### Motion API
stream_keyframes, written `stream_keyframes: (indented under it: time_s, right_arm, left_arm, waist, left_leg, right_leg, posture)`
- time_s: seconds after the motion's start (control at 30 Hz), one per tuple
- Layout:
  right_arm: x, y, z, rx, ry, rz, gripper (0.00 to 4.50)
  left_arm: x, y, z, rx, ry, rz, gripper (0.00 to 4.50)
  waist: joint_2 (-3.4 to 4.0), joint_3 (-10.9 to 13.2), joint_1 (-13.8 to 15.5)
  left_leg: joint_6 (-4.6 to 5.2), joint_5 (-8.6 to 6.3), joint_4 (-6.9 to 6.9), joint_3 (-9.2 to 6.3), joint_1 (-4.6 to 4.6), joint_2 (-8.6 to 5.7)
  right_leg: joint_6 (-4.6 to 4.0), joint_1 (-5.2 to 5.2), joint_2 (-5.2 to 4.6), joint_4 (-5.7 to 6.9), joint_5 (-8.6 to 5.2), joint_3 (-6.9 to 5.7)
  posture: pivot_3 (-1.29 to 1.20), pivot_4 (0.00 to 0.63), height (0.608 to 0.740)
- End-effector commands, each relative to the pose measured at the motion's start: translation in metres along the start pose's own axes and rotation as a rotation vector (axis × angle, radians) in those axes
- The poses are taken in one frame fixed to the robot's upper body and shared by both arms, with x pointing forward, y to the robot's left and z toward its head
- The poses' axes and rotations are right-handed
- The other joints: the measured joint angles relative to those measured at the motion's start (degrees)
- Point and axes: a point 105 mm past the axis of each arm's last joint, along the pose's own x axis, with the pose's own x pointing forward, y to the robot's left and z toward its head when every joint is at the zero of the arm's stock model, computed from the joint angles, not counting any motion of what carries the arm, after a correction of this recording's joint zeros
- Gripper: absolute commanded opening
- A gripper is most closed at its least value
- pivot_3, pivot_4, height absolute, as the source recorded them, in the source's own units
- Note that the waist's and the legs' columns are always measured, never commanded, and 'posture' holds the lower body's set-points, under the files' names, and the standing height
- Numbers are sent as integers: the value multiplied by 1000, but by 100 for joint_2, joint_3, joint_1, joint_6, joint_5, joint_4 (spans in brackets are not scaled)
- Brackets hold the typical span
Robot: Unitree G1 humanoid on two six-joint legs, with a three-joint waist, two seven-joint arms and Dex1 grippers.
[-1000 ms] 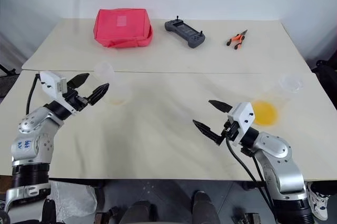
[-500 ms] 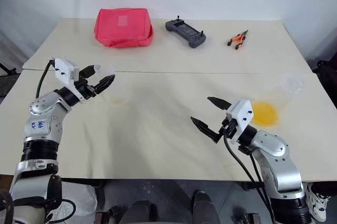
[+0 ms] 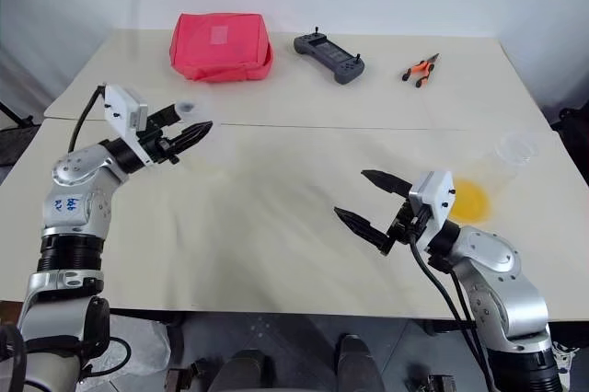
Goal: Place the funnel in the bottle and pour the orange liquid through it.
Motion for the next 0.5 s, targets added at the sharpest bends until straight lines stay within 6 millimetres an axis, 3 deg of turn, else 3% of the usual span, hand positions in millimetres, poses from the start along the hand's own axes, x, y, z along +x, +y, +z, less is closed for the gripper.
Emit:
stream_keyframes:
  time_s: [0.03,0.2,0.5]
  right_arm:
    - [-11,3,16,-55,-12,28,4500]
    - [-28,-3,11,-80,54,9,4500]
    - [-42,-7,8,-109,102,-31,4500]
  left_arm:
    - [18,-30,24,36,-76,-163,2345]
    - [38,-74,27,29,-98,-389,2345]
    - [59,-125,21,47,-146,-634,2345]
  waist:
    - [-1,0,-5]
    - [-2,1,-14]
    - [-4,3,-3]
  left_leg:
    - [0,0,0,0,0,0]
    - [1,0,1,2,0,0]
    - [2,-1,19,4,-4,0]
  right_leg:
    - [0,0,0,-2,0,0]
    - [1,0,1,-2,0,0]
    - [6,1,1,-2,3,2]
  posture:
    - [0,150,740]
    - [0,150,740]
    - [0,150,740]
